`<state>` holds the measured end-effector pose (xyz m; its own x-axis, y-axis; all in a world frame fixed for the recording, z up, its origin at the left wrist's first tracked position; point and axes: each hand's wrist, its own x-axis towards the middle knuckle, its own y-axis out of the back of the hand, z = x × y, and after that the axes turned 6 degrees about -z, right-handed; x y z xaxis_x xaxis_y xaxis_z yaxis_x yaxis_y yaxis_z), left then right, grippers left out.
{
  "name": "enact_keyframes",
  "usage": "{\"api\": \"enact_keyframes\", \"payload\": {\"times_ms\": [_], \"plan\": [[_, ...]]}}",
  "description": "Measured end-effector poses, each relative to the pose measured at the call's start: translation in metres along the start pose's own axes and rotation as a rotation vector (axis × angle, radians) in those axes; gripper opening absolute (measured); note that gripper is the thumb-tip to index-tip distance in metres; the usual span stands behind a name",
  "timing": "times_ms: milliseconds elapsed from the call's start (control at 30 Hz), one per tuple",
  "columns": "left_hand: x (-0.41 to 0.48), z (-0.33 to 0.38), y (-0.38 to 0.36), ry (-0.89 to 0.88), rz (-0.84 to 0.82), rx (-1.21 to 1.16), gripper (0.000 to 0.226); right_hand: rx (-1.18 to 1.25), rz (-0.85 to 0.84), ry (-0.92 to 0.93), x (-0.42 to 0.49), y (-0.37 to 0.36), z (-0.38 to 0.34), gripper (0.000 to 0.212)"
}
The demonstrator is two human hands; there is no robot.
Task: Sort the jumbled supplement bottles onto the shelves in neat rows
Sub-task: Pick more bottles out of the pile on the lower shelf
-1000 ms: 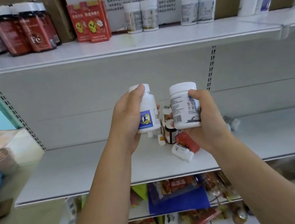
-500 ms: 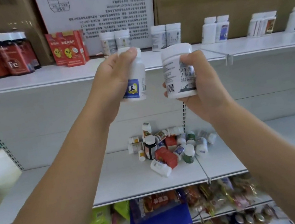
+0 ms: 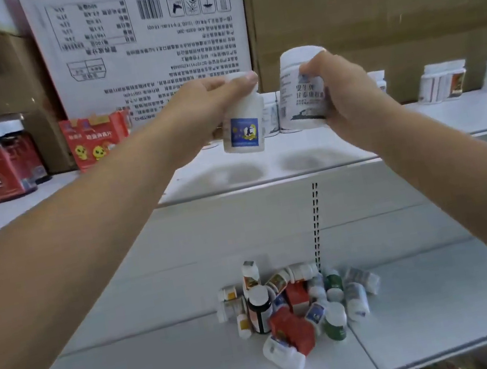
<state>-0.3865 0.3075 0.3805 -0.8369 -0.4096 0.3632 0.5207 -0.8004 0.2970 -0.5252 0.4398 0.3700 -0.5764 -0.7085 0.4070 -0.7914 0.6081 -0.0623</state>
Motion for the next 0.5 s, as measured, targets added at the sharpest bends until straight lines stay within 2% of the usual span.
{"api": "enact_keyframes", "payload": {"times_ms": [167,300,400,500], "plan": [[0.053,-0.013,0.016,0.050,-0.061,0.109,0.021,-0.345,-0.036,-0.091,0.065,0.041,0.020,0.025],[0.082,-0.025,0.015,0.068,-0.077,0.163,0.017,-0.515,-0.124,-0.150,0.092,0.068,0.038,0.032],[0.096,-0.035,0.012,0.073,-0.092,0.224,0.013,-0.550,-0.160,-0.144,0.099,0.078,0.045,0.033],[0.103,-0.042,0.010,0.113,-0.079,0.207,0.020,-0.515,-0.160,-0.112,0.102,0.082,0.050,0.036]]}}
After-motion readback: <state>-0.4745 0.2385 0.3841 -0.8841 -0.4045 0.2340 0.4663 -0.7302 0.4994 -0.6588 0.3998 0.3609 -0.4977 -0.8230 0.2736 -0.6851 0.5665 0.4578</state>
